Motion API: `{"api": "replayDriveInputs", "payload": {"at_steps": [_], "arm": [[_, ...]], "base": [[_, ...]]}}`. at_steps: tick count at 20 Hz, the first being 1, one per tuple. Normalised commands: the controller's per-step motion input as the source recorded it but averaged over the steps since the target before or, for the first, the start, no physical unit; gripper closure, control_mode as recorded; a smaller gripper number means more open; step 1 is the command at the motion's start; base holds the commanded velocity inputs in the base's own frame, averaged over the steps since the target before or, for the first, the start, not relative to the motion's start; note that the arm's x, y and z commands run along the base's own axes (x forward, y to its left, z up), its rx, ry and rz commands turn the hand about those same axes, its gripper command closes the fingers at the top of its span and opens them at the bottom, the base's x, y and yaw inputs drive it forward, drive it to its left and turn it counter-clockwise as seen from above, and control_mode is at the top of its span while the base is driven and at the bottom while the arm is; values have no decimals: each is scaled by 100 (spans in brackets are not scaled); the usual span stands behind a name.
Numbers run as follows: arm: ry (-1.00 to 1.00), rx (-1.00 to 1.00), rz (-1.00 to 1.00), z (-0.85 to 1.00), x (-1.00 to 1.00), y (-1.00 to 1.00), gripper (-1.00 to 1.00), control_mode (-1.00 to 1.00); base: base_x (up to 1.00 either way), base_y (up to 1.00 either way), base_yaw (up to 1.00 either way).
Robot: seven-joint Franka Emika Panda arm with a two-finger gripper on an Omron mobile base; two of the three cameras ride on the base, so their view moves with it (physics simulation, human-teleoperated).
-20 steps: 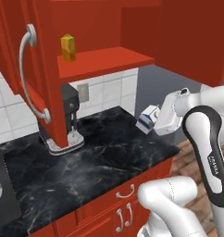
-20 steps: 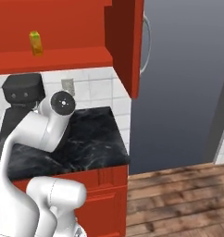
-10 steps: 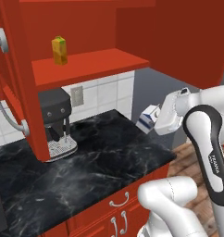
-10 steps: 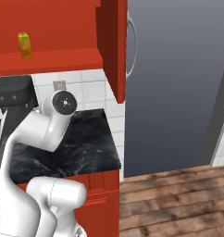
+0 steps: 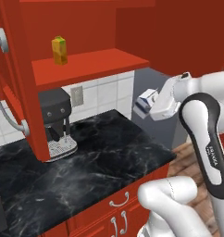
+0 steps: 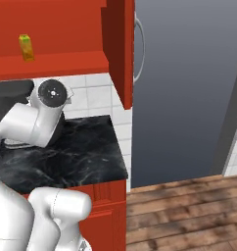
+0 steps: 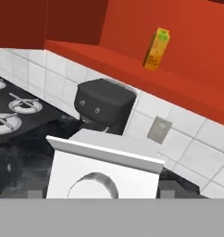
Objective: Pick the milk, boxed drink from the counter and place them in the open cabinet.
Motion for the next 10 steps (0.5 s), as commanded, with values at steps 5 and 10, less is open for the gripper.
{"api": "replayDriveInputs", "payload": {"at_steps": [5, 10], "arm": [[1, -2, -13, 70, 33, 40, 100, -100], [5, 1, -10, 35, 44, 18, 100, -100]], "base": [[0, 0, 0], [0, 0, 0]]}}
